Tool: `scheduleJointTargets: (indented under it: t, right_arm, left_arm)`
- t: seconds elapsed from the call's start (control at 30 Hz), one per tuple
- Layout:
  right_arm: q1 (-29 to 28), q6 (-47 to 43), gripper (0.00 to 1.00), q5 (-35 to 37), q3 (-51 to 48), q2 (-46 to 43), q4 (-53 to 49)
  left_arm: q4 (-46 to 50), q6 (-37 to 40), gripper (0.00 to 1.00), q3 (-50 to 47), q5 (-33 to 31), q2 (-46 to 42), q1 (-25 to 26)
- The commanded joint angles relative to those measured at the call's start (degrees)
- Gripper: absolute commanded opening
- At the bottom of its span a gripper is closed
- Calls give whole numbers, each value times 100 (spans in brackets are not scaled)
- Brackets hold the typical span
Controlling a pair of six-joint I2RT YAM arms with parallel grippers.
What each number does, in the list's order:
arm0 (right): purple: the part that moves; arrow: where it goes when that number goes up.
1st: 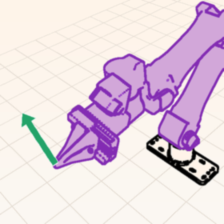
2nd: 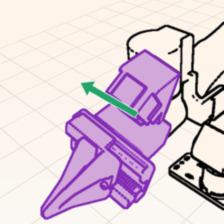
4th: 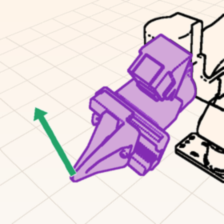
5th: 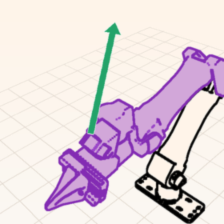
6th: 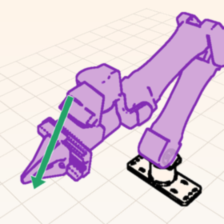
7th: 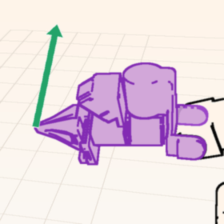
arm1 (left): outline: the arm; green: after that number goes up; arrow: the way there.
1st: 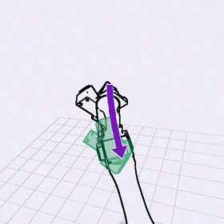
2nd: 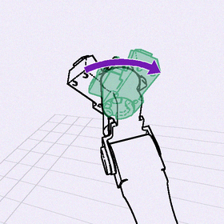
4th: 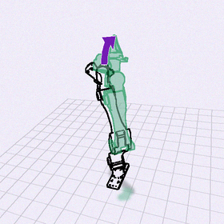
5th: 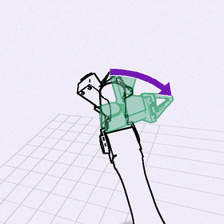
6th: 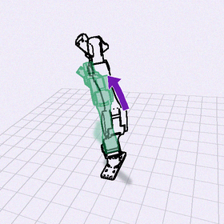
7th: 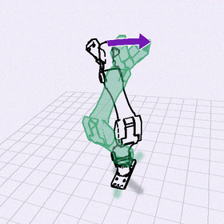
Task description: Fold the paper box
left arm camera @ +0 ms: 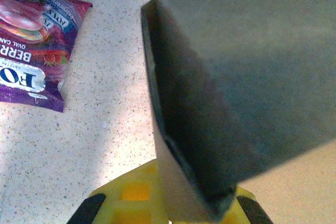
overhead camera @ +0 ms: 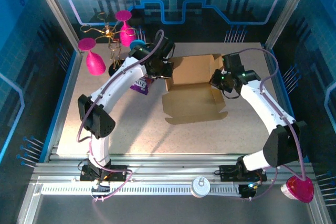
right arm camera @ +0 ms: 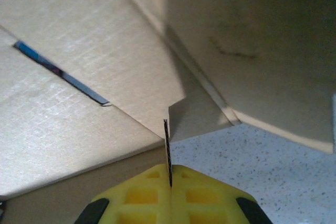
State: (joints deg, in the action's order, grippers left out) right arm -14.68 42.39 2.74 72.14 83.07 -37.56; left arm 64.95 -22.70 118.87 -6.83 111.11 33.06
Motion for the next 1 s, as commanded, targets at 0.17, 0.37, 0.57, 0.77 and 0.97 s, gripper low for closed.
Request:
scheduleJointTargets:
  t: [0.17,0.37,0.57,0.77,0.97]
  right_arm:
    - [-567,-807,0,859,896,414,-449]
    - [-965,-1429,0,1415,1135,574,-515]
    - [-1393,-1922,4,1801,1326,756,-515]
    - [-1770,-2243,5,2092,1518,957,-498]
    - [-2153,-2750,7,2456,1795,1281,-533]
  left_arm:
    - [361,116,0,814,149,431,-60]
    - [483,125,0,1030,238,545,-126]
    - [493,121,0,1060,287,561,-133]
    - [466,98,0,1051,335,561,-164]
    - [449,125,0,1033,391,561,-211]
